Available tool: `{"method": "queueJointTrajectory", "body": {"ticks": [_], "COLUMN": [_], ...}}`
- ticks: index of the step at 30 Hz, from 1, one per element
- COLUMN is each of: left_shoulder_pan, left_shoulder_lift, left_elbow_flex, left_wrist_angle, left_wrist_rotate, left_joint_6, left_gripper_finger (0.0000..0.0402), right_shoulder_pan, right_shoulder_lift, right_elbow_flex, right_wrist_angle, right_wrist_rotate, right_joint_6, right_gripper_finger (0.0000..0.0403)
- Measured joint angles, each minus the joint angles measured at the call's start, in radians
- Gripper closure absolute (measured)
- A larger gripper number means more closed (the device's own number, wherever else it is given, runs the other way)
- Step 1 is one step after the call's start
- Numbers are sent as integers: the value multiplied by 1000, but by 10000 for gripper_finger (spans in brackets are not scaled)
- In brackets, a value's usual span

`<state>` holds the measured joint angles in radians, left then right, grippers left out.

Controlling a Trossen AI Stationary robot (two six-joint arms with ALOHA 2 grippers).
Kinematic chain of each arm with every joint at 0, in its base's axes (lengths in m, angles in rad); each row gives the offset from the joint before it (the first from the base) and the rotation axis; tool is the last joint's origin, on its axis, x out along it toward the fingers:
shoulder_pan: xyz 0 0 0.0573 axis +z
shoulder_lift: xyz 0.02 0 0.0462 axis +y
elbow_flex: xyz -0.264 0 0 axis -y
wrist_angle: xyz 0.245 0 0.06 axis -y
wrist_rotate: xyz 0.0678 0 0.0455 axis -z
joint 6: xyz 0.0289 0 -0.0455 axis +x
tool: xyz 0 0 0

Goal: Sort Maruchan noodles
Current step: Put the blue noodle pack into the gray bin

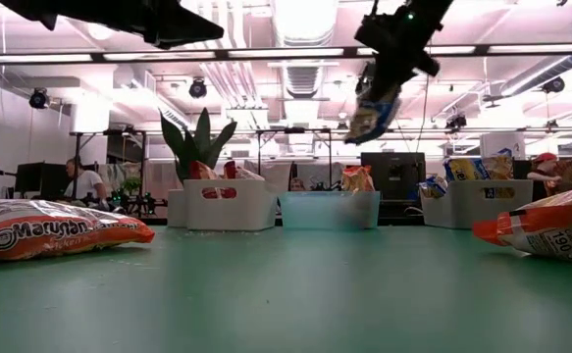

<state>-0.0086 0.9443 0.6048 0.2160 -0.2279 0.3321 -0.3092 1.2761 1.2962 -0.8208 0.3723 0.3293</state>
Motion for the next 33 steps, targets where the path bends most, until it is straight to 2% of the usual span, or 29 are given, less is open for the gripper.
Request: {"method": "queueJointTrajectory", "body": {"ticks": [5,13,18,22,33], "left_shoulder_pan": [0,-1,-1,-1,-1], "left_shoulder_lift": [8,8,12,12,16], "left_elbow_flex": [0,0,0,0,0], "left_wrist_angle": [-6,-7,-8,-7,-7], "left_wrist_rotate": [0,-1,-1,-1,-1], "left_joint_6": [0,-3,-4,-4,-4], "left_gripper_finger": [362,362,362,362,362], "right_shoulder_pan": [-104,-321,-448,-505,-516], "right_shoulder_lift": [9,12,12,12,12], "right_elbow_flex": [85,34,-44,-104,-275], "right_wrist_angle": [-164,-303,-302,-299,-99], "right_wrist_rotate": [71,103,102,101,73], "right_joint_6": [5,17,10,7,-44], "right_gripper_finger": [390,390,390,390,390]}}
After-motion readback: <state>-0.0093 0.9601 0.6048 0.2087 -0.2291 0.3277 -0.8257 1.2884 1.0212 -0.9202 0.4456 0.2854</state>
